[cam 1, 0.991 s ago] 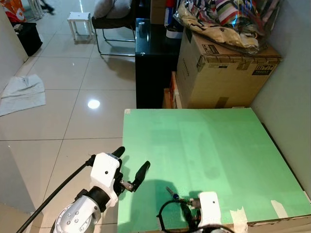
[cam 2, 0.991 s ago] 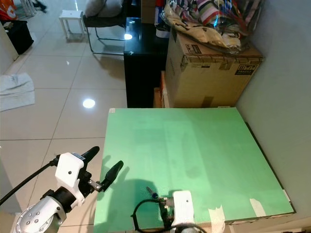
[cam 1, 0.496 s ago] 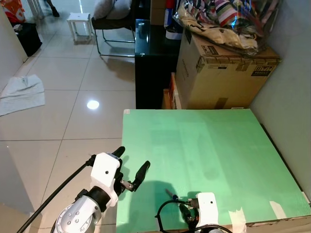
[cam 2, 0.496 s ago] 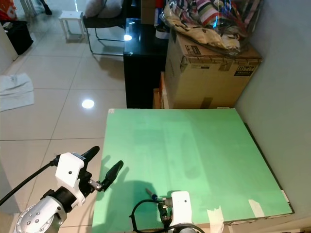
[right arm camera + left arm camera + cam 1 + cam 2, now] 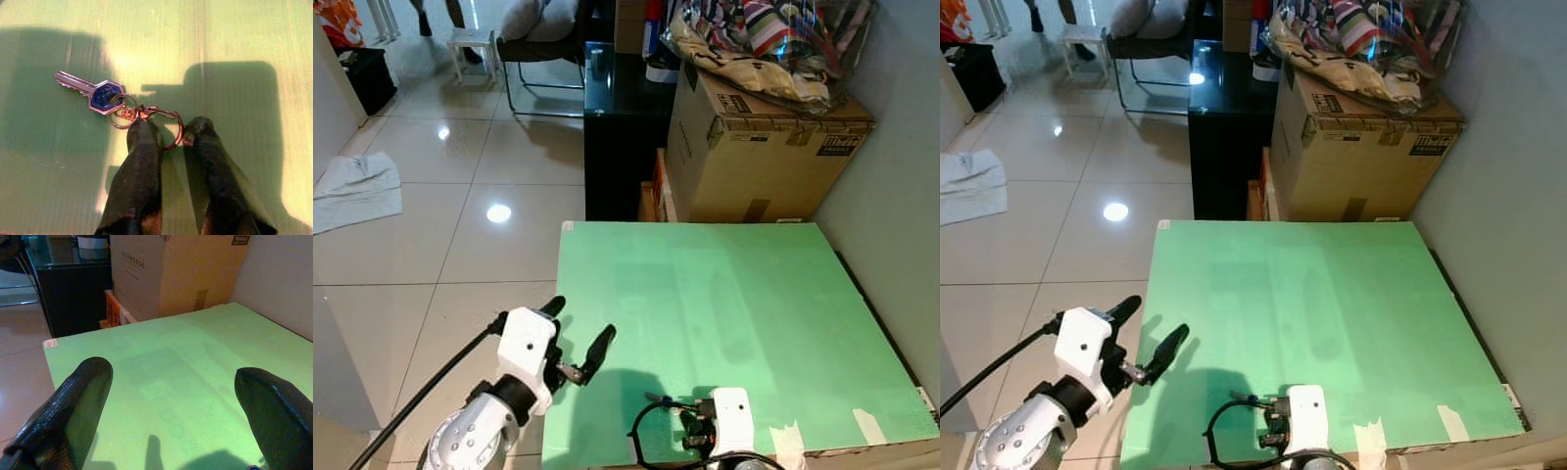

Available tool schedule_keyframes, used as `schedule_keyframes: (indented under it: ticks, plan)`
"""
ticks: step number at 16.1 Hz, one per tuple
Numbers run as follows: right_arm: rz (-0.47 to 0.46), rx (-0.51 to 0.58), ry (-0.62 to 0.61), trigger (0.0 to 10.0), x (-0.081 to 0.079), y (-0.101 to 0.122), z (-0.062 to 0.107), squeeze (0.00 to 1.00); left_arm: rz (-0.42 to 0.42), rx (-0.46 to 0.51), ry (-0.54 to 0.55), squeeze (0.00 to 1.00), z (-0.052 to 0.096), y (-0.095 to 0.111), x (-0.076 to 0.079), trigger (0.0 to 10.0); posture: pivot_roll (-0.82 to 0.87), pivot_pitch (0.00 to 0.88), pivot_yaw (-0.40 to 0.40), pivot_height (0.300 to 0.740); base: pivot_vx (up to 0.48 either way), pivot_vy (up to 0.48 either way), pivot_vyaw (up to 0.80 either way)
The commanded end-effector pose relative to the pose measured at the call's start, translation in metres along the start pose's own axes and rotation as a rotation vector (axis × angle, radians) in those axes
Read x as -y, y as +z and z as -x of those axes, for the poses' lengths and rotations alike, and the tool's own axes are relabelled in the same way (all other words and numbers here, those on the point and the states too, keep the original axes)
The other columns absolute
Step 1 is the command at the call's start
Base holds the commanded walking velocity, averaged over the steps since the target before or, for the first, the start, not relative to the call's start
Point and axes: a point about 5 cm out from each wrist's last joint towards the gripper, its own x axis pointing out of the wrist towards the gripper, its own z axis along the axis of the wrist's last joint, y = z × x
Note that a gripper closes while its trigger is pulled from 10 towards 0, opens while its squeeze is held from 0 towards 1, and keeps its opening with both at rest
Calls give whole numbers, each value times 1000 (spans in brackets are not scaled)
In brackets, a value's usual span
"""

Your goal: Hang keys on a hook

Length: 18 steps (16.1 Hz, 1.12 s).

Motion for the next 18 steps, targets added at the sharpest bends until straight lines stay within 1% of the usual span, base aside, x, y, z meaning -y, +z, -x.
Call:
schedule_keyframes:
  ticks: [1,2,4,5,6,8,10,11,14,15,16,18]
  plan:
    - [14,-7,4,0,0,-2,1,0,3,-7,-10,0,-1,-2,3,10000,-33,162,-44,732,0,0,0]
    - [49,60,13,0,-1,12,4,0,5,-3,-14,0,-3,-2,3,10000,-38,160,-41,732,0,0,0]
    - [69,110,26,0,-3,24,7,0,6,0,-16,0,-5,-1,3,10000,-38,160,-41,732,0,0,0]
    - [84,159,29,0,-3,34,11,0,8,3,-19,0,-6,-1,3,10000,-48,156,-38,732,0,0,0]
    - [83,206,29,0,-3,45,15,0,9,5,-22,0,-7,-1,4,10000,-48,156,-38,732,0,0,0]
    - [82,265,31,0,-2,59,19,0,11,7,-26,0,-9,-1,4,10000,-61,154,-36,732,0,0,0]
    - [76,329,38,0,-2,80,20,0,14,11,-28,0,-11,-1,4,10000,-65,147,-39,732,0,0,0]
    - [82,352,38,0,-3,87,20,0,15,13,-28,0,-11,-1,5,10000,-65,147,-39,732,0,0,0]
    - [89,379,41,0,-2,97,21,0,18,17,-27,0,-14,-1,5,10000,-65,135,-44,732,0,0,0]
    - [109,408,46,0,-3,105,22,0,17,19,-24,0,-16,-2,5,10000,-67,127,-45,732,0,0,0]
    - [117,417,45,0,-3,107,21,0,17,19,-23,0,-17,-2,5,10000,-68,118,-45,732,0,0,0]
    - [159,492,13,0,1,126,23,0,52,38,1,0,-25,-1,2,10000,-69,91,-47,732,0,0,0]
